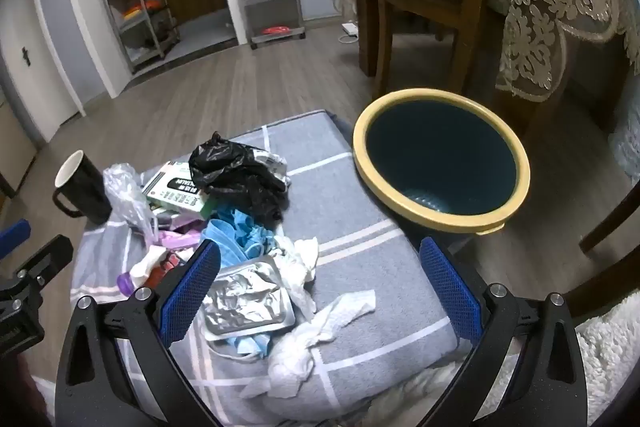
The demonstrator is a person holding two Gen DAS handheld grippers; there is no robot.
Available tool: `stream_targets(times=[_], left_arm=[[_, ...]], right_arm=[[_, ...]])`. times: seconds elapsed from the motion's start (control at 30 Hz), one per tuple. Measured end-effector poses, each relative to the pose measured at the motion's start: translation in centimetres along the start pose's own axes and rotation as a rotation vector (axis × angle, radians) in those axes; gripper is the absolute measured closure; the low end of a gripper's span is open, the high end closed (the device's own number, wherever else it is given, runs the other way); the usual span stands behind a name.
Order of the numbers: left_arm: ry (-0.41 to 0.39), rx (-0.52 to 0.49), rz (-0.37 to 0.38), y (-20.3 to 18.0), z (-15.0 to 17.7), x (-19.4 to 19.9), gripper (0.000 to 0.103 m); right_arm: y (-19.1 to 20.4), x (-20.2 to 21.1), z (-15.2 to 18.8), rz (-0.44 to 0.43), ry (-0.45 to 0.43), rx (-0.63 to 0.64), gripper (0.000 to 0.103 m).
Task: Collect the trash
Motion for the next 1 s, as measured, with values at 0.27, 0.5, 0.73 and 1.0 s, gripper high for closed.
stream_targets(times=[0.27, 0.5, 0.73, 1.0], left_arm=[[0.0, -0.009, -0.004, 0.03, -0.08, -0.03, 0.006], [-0.005, -0.005, -0.007, 0.08, -0.43, 0.6, 0.006], [-0.005, -0.007, -0.006, 0.19, -0.45, 0.54, 0.006], [-0.006, -0.006, -0.01, 0.12, -0.19, 0.36, 0.006]], right_arm=[[0.1, 0.04, -0.05, 0.009, -0.002, -0.002, 0.004], [0.01, 0.1, 0.04, 0.012, -0.004, 0.011, 0.004], [-0.19, 0.27, -0.01, 0.018, -0.003, 0.005, 0.004], [-0.12, 0.07, 0.01, 0.021, -0.001, 0.008, 0.004]])
Point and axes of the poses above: each gripper's, at about its wrist camera, not at the fingertips, and x roughly against the way its jaws point, y to its left, z to its underside, the point moved 3 cm from there along -x, roughly the way its jaws point, and after that the axes turned 4 degrees about -z, right-handed, at the moved point
